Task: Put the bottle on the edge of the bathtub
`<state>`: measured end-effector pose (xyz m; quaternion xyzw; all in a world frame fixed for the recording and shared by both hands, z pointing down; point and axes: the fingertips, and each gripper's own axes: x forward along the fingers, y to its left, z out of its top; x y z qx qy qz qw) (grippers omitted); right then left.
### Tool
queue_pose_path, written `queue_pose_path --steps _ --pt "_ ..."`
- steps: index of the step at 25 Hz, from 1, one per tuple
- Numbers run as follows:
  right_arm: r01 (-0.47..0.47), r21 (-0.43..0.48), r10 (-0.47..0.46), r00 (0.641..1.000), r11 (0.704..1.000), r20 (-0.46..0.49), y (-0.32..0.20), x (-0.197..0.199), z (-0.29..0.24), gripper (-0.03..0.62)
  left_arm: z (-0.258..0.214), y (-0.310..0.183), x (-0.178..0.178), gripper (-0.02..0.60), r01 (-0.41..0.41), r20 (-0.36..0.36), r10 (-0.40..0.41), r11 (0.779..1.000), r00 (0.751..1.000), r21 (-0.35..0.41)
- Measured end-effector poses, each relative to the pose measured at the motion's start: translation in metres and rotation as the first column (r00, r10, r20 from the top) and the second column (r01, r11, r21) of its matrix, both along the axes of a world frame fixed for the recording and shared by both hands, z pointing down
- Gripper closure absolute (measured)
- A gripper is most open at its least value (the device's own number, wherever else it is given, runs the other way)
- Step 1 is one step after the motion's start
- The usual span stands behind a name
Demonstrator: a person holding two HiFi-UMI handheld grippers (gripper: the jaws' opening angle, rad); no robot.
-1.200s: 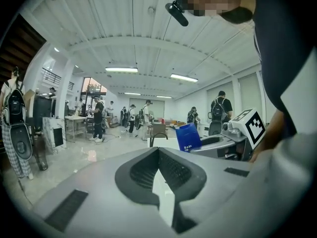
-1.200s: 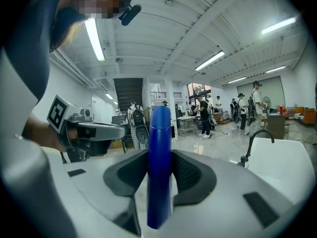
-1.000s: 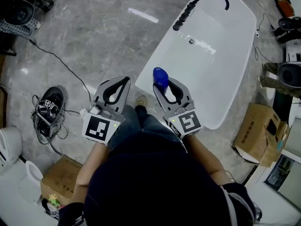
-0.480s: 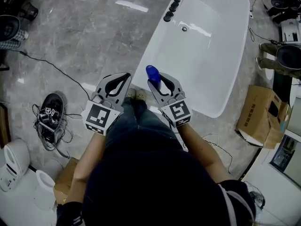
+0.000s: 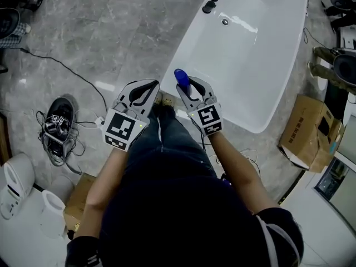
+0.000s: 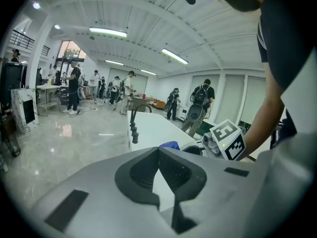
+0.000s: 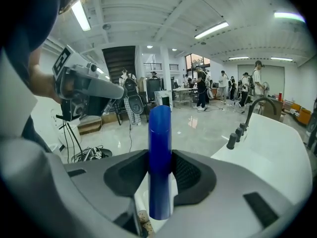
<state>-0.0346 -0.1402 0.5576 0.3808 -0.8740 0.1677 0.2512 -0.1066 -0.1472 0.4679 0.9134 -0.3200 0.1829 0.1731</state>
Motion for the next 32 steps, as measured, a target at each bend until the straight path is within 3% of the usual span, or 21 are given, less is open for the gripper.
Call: queue_pose_path --steps 18,32 --pt "0.048 -0.108 -0.059 0.993 0.993 -0.106 -0.010 -0.030 0.091 0.437 0.035 0.009 -0.017 0.558 0.007 0.026 -0.005 0.997 1.000 -0.081" --pt "0.015 -0.145 -0.039 0.986 0.989 -0.164 0.003 -0.017 0.122 0.436 0.042 0.020 -0.020 0.558 0.005 0.029 -0.002 0.995 1.000 -0.095"
